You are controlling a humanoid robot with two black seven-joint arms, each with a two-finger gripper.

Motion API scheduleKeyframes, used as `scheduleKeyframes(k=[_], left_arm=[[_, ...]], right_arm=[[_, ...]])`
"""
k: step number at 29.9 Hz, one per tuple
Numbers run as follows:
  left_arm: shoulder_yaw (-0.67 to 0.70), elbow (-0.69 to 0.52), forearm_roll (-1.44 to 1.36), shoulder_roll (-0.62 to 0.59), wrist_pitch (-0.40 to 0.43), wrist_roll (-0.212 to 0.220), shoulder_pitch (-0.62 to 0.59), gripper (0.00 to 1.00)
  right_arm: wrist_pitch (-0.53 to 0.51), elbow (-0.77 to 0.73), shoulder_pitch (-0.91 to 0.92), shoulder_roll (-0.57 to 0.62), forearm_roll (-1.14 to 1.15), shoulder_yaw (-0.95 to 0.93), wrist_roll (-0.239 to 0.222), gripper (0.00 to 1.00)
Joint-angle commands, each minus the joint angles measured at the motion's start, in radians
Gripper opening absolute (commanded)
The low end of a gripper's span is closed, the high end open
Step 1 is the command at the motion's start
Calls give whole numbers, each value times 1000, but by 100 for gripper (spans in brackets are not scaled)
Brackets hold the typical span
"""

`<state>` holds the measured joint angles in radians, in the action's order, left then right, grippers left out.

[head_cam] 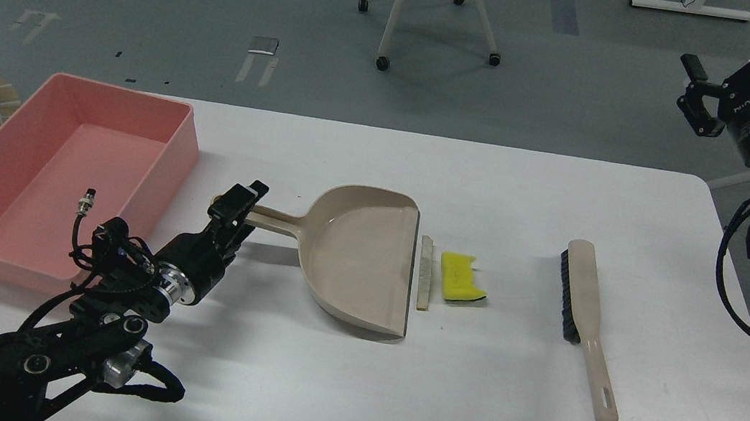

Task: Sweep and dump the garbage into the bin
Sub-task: 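Lower the left gripper and grasp the beige dustpan handle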

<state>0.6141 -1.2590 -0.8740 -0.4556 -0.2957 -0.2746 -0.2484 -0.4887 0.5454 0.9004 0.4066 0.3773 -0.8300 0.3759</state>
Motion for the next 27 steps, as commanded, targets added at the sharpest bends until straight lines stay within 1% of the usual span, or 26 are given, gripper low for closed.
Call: scheduleKeyframes(k=[1, 2, 4, 5, 6, 7, 9, 10, 13, 15, 18, 20, 22, 24, 25, 26, 27], left_arm=[[-4, 20, 0, 11, -3, 3, -11, 68], [-4, 20, 0, 9, -3, 3, -11, 65], [-8, 20, 0, 9, -3, 6, -14, 55], [-11, 20, -2, 11, -3, 6, -17, 39], [-13, 20, -2, 11, -3, 8, -17, 30], [-14, 20, -2, 12, -3, 9, -18, 15], [-16, 20, -2, 14, -2, 14, -18, 6], [-17, 20, -2, 14, -2, 18, -18, 0], [-17, 18, -2, 12, -2, 35, -18, 0], [-17, 18, -2, 12, -2, 37, -18, 0], [-17, 18, -2, 9, -2, 37, -20, 0], [-16, 18, -2, 8, -2, 37, -23, 0], [-17, 18, -2, 9, -2, 37, -32, 0], [-16, 18, -2, 11, -2, 37, -35, 0], [-16, 18, -2, 11, -2, 37, -37, 0], [-16, 18, -2, 11, -2, 37, -38, 0], [-17, 18, -2, 11, -2, 37, -43, 0]], right_arm=[[0, 1, 0, -2, 0, -1, 0, 100], [0, 1, 0, -2, 0, -1, 0, 100], [0, 1, 2, -2, 0, -1, 0, 100], [0, 1, 2, -2, 0, -1, 0, 100], [0, 1, 2, -2, 0, -1, -2, 100], [0, 1, 2, -2, 0, 0, 0, 100], [0, 1, 0, -2, 0, 0, 0, 100], [0, 1, 0, -2, 0, 0, -2, 100], [18, 1, 0, 0, 0, 0, -2, 100], [24, 2, 2, 3, 0, 2, -2, 100], [25, 13, 0, 38, 9, 15, -8, 100], [25, 34, 3, 73, 35, 78, -9, 100], [25, 88, 6, 125, 63, 159, -12, 100], [25, 172, 6, 202, 92, 238, -15, 100], [25, 235, 6, 259, 115, 285, -17, 100], [25, 269, 6, 286, 129, 305, -18, 100], [25, 334, 6, 343, 158, 342, -29, 100]])
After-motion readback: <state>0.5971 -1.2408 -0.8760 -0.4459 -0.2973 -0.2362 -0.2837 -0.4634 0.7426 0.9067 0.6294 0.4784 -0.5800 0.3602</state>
